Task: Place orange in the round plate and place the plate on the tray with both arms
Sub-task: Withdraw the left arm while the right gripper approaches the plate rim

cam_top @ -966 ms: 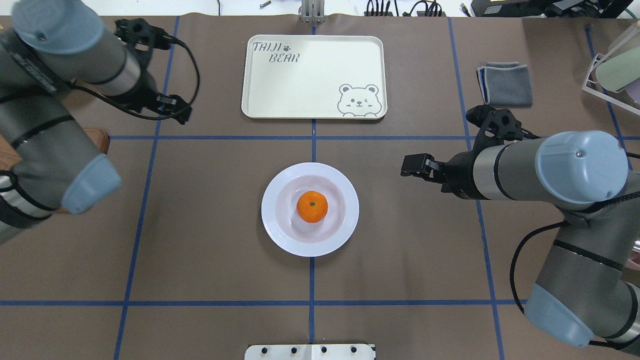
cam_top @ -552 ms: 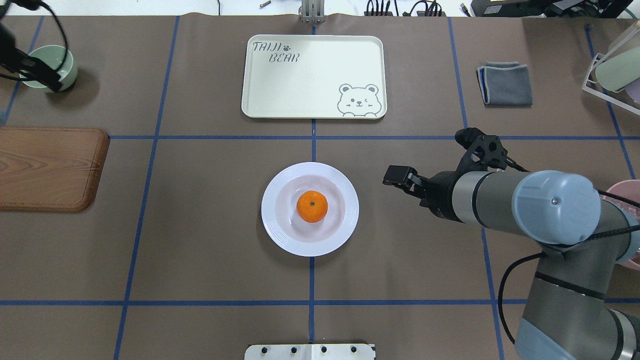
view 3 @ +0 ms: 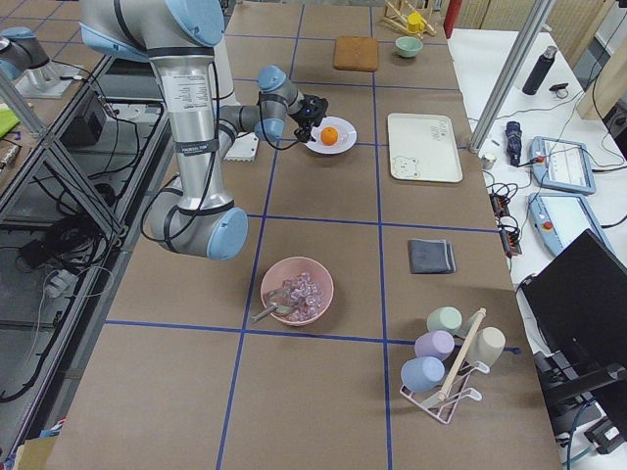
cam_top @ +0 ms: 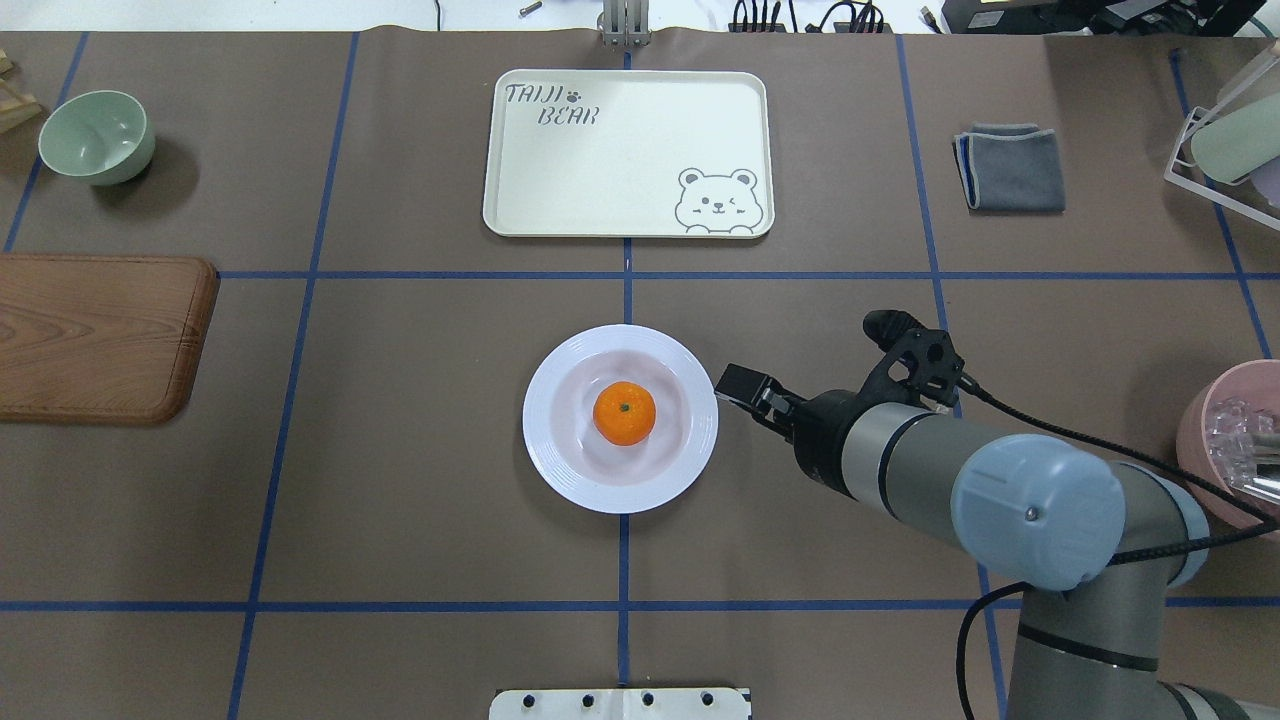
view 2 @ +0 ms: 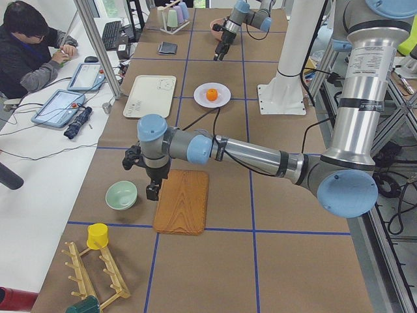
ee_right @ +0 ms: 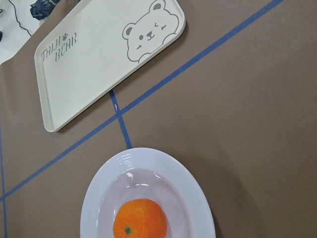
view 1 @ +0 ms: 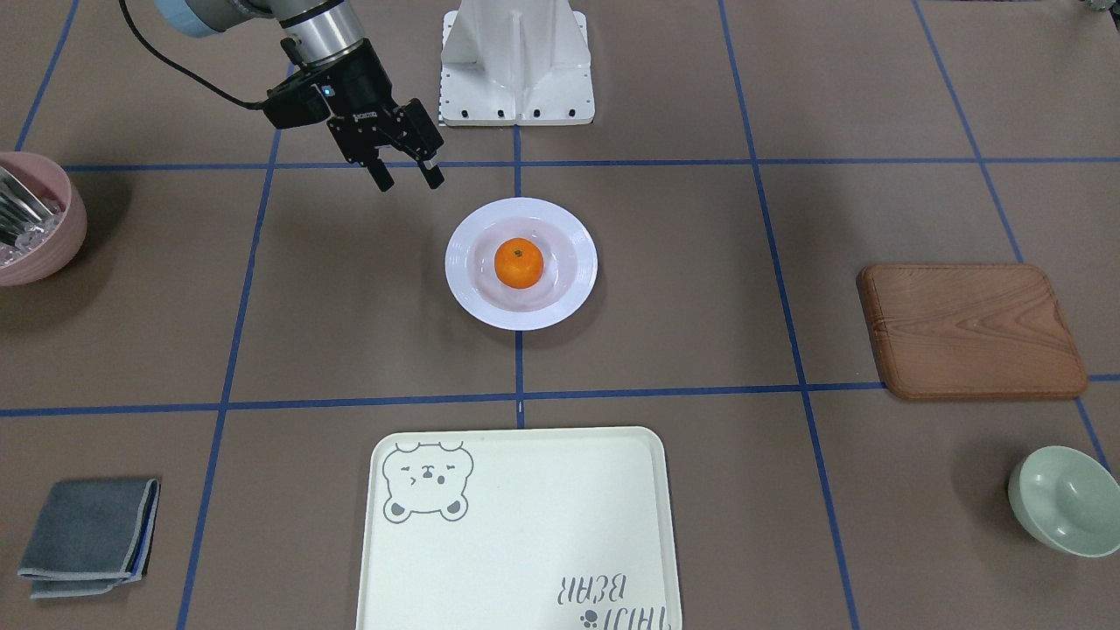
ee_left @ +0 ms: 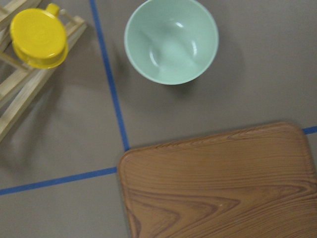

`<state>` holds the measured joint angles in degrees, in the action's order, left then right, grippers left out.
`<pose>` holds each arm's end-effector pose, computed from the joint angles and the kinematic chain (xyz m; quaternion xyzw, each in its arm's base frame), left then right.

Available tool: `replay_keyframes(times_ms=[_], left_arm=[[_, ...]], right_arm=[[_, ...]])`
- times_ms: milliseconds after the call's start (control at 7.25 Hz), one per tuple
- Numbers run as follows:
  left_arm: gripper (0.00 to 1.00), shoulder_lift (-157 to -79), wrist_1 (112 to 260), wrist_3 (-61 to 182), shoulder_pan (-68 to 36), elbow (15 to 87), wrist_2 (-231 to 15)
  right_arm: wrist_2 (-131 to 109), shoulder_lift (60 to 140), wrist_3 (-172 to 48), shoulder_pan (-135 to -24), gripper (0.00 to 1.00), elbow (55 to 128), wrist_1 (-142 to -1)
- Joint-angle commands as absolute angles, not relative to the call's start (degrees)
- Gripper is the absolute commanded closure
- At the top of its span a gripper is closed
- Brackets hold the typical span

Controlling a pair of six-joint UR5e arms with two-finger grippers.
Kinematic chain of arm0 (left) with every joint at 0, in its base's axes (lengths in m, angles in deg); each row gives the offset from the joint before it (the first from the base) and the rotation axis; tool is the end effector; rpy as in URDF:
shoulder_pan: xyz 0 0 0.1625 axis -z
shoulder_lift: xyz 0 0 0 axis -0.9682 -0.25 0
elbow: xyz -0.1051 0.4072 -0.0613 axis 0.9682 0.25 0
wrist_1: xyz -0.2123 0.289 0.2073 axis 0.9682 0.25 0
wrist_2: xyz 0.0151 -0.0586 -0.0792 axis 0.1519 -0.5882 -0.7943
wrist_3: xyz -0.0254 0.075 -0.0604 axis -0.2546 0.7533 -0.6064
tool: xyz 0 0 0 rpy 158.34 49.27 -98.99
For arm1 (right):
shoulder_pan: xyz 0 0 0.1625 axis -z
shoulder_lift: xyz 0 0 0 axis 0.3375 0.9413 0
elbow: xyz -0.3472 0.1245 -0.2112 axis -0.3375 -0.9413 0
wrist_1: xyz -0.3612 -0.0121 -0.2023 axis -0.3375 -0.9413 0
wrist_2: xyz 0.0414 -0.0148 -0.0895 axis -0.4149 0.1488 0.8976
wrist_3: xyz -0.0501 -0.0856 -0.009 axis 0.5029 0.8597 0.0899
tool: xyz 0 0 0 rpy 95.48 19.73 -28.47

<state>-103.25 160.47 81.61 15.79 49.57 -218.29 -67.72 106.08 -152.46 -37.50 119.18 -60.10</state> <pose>-0.0793 -0.5326 0.6173 0.0726 0.3506 0.0621 0.9316 -0.4386 -0.2996 0.2439 0.0793 -0.5646 0.2944 0.7670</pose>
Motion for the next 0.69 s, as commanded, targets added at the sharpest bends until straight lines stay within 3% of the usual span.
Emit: replay_keyframes(times_ms=[0,276,552], left_arm=[[0.02,-100.2,159.9,93.9,22.8,43.5,-220.1],[0.02,-98.2,160.0,93.7,23.8,43.8,-225.2],[0.02,-98.0,159.9,93.7,23.9,43.6,-225.2]], right_arm=[[-60.9,103.5,-160.0,-32.0,0.0,116.4,-60.0],[-57.0,99.9,-163.7,-29.7,0.02,108.9,-55.3],[-57.0,100.4,-163.1,-29.7,0.05,105.9,-52.1]])
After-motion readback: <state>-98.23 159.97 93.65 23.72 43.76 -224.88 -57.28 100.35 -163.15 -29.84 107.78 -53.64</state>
